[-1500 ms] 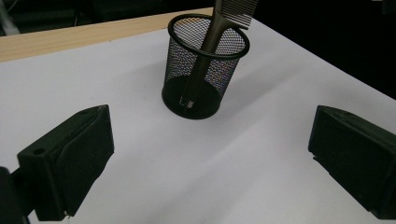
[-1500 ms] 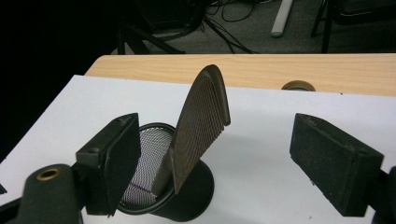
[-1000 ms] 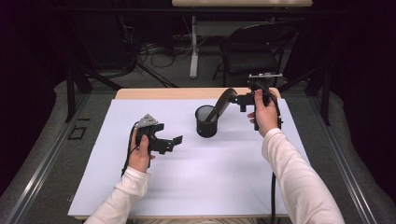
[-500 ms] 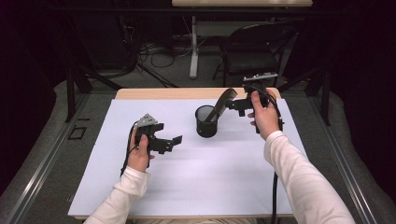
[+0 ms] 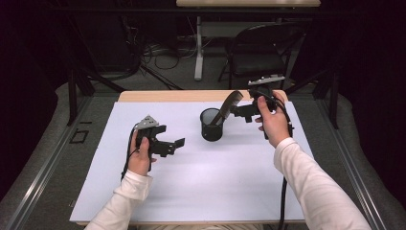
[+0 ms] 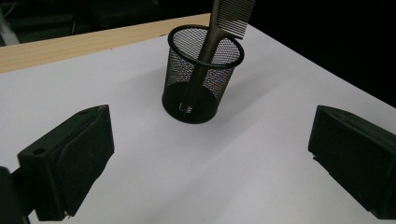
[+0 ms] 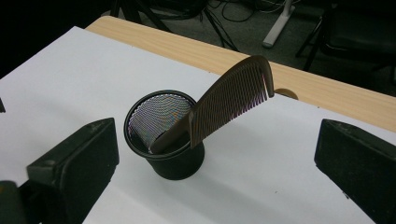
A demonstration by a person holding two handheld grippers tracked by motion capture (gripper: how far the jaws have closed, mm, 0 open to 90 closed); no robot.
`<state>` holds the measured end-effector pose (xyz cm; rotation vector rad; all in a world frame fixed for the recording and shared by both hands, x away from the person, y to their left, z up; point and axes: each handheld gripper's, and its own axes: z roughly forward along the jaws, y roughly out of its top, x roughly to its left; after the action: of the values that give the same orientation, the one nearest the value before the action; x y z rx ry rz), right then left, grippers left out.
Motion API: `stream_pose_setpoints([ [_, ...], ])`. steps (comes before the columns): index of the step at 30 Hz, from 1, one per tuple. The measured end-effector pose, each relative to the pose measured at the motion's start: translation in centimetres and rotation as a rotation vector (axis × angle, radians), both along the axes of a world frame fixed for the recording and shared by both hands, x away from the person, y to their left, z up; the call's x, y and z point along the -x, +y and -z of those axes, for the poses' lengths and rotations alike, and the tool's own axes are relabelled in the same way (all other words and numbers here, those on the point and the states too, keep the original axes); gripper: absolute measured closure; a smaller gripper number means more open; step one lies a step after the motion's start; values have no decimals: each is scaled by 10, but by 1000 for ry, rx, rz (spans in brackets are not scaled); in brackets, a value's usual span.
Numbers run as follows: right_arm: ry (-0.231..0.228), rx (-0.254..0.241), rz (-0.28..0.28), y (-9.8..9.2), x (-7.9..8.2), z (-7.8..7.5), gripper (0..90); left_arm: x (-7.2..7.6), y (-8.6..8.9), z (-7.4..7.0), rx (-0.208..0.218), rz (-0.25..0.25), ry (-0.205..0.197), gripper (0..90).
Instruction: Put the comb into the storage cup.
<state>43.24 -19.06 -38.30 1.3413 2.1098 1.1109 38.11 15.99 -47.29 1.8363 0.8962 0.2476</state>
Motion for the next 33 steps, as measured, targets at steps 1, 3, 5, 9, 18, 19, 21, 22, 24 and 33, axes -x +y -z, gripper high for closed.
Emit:
stream_pose_setpoints([
  [1, -6, 5, -4, 0, 1, -1, 0, 0, 1, -1, -1, 1, -1, 5],
  [3, -11, 9, -9, 0, 4, -2, 0, 0, 2, -2, 4, 1, -3, 5],
  [5, -14, 10, -13, 0, 6, -3, 0, 0, 4, -4, 9, -3, -4, 5],
  [9, -20, 13, -27, 0, 11, -5, 0, 0, 8, -7, 16, -4, -8, 5],
  [18, -25, 12, -61, 4, 24, -3, 0, 0, 15, -11, 32, -16, -13, 5],
  [19, -29, 12, -65, 4, 25, -3, 0, 0, 15, -12, 36, -19, -14, 5],
  [21, -35, 16, -72, 4, 29, -2, 0, 0, 16, -12, 34, -21, -13, 5],
  [22, -38, 16, -81, 4, 30, -1, 0, 0, 16, -12, 36, -20, -14, 5],
  [24, -35, 5, -90, 4, 32, 0, 0, 0, 17, -13, 36, -20, -13, 5],
  [33, -24, -29, -109, 2, 44, 12, 0, 0, 20, -14, 41, -26, -13, 5],
])
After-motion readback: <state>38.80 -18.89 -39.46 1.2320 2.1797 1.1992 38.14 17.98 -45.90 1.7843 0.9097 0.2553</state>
